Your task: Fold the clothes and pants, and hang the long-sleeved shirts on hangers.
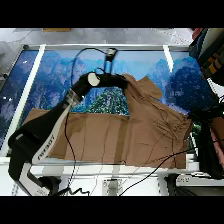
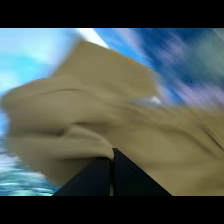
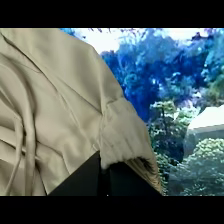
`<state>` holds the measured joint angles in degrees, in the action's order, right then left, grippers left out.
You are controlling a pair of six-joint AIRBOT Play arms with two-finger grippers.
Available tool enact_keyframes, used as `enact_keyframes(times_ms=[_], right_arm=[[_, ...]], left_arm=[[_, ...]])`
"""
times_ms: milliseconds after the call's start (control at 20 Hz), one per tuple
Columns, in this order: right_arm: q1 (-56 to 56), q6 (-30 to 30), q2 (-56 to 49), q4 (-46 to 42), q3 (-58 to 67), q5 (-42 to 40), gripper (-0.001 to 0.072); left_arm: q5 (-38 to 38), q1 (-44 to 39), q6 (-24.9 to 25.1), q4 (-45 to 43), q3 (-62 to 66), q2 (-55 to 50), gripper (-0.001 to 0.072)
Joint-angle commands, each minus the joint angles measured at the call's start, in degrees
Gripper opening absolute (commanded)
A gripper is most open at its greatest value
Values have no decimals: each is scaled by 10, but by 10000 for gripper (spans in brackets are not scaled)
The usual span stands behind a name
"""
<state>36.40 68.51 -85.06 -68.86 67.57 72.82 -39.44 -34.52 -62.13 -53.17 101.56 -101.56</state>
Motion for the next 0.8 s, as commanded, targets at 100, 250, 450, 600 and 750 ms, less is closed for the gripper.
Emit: enact_keyframes(times_ms=[100,250,450,600,750], right_arm=[[0,0,0,0,0,9,33],[0,0,0,0,0,8,33],[0,0,0,0,0,9,32],[0,0,0,0,0,9,32],[0,0,0,0,0,10,32]], left_arm=[[-68,-181,106,7,0,22,12],[-67,-258,106,73,0,21,13],[-72,-309,105,88,0,21,13],[-71,-315,105,86,0,20,68],[-71,-299,93,38,-1,18,701]])
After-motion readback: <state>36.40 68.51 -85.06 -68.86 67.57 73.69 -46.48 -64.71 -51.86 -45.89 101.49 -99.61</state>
